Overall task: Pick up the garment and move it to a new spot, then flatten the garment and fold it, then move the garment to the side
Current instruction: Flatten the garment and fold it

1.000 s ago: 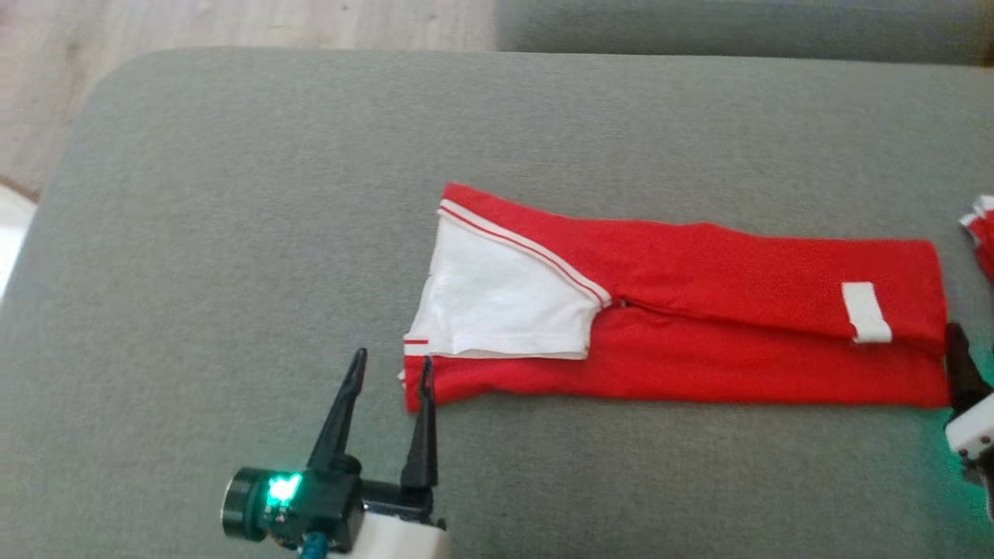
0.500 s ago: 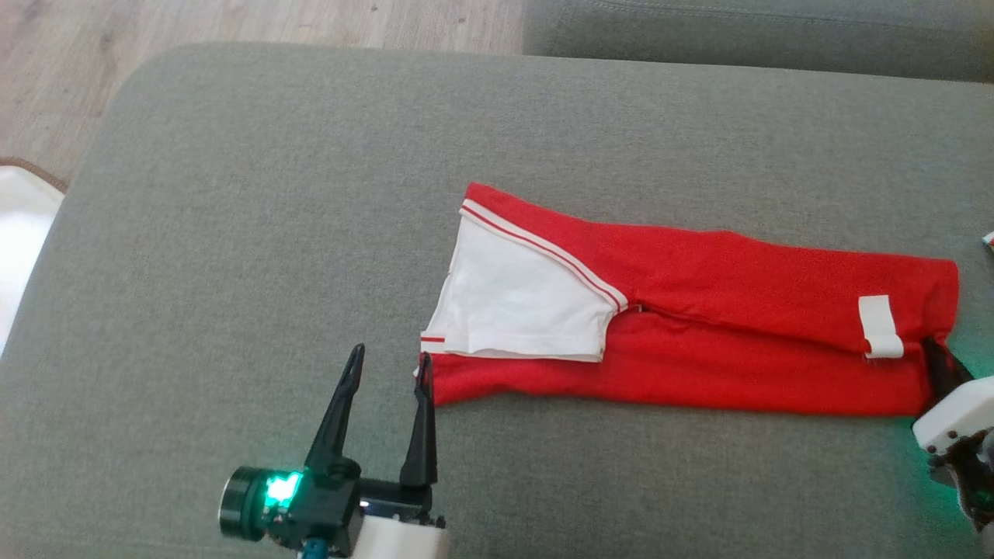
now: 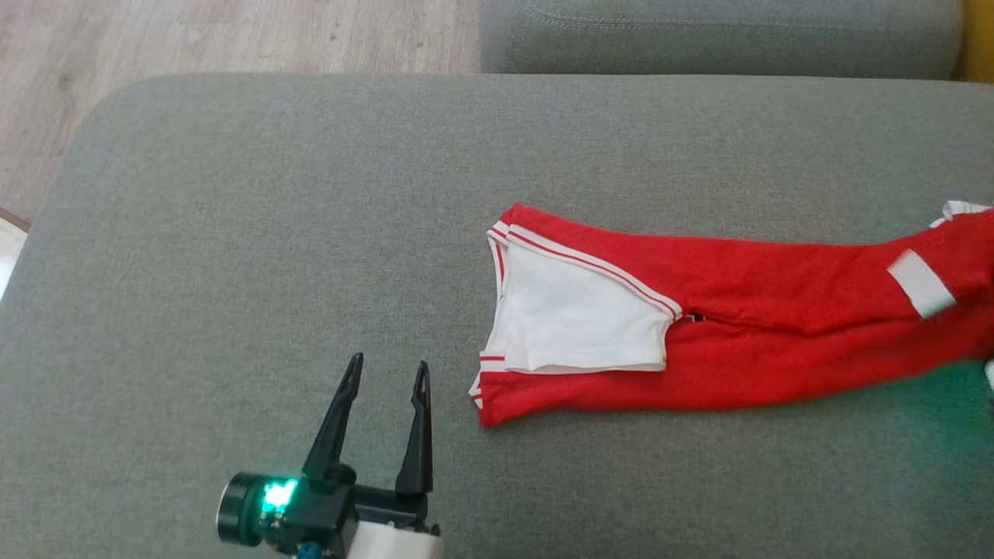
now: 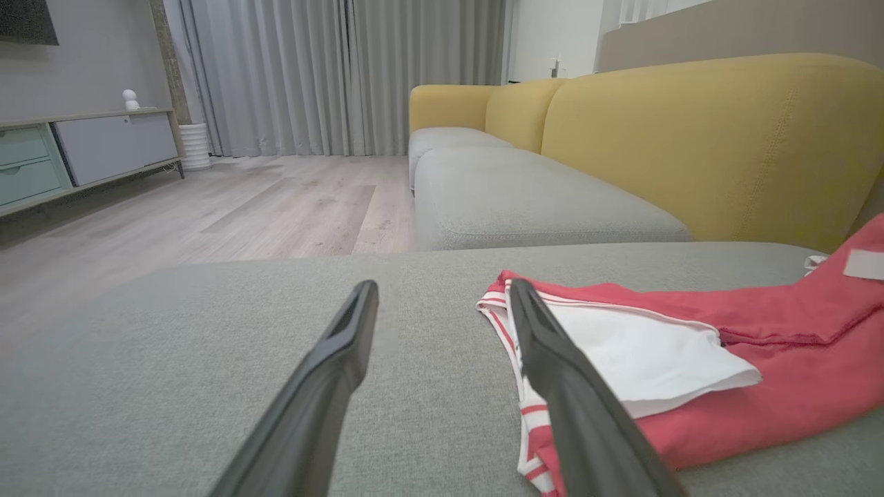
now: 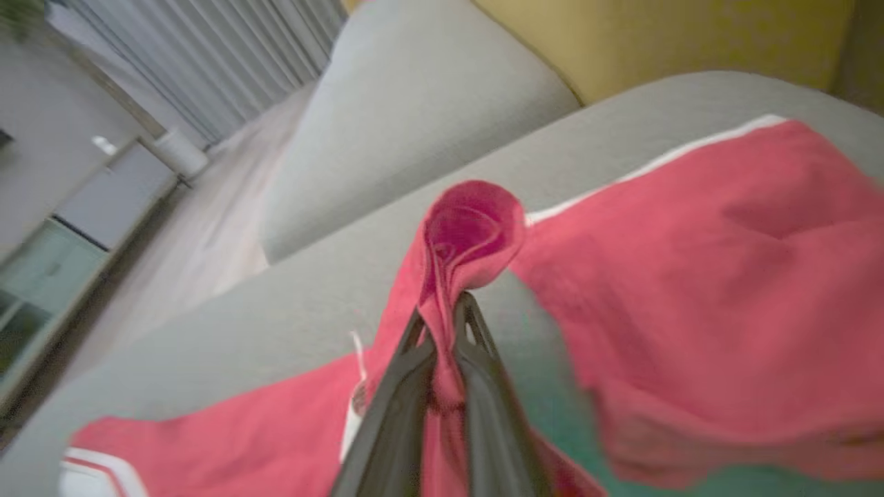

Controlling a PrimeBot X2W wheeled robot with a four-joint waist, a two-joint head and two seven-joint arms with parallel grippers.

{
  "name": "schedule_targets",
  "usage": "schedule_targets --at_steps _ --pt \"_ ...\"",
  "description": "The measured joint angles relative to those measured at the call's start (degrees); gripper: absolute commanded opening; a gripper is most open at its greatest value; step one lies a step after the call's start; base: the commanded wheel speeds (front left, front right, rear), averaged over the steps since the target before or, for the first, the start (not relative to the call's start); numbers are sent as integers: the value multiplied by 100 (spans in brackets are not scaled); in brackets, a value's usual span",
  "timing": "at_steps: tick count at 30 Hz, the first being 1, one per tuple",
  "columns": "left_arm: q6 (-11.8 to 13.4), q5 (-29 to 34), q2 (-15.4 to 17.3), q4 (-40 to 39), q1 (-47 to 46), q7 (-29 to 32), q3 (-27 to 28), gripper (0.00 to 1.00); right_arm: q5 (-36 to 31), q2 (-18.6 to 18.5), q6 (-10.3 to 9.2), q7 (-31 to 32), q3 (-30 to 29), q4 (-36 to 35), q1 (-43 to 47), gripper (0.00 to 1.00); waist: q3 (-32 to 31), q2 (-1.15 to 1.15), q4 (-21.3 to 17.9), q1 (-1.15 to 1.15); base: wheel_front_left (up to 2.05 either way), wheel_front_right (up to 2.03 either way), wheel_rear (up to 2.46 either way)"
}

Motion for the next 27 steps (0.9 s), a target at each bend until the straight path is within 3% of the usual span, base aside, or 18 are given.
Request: schedule_targets --at_steps 7,11,20,27 --pt "-152 42 -56 73 75 0 87 100 288 703 0 400 22 -1657 236 0 -62 0 68 0 0 0 0" --pt "-252 48 -102 107 75 0 107 100 118 1383 0 750 222 -2262 329 0 -74 0 188 0 0 0 0" --pt "-355 90 -186 188 68 0 101 100 -252 2493 0 1167 781 -2277 155 0 11 0 443 0 0 0 0" --pt "-403 89 -213 265 37 0 67 100 -294 2668 0 1109 1129 -1770 -203 0 81 0 708 0 0 0 0"
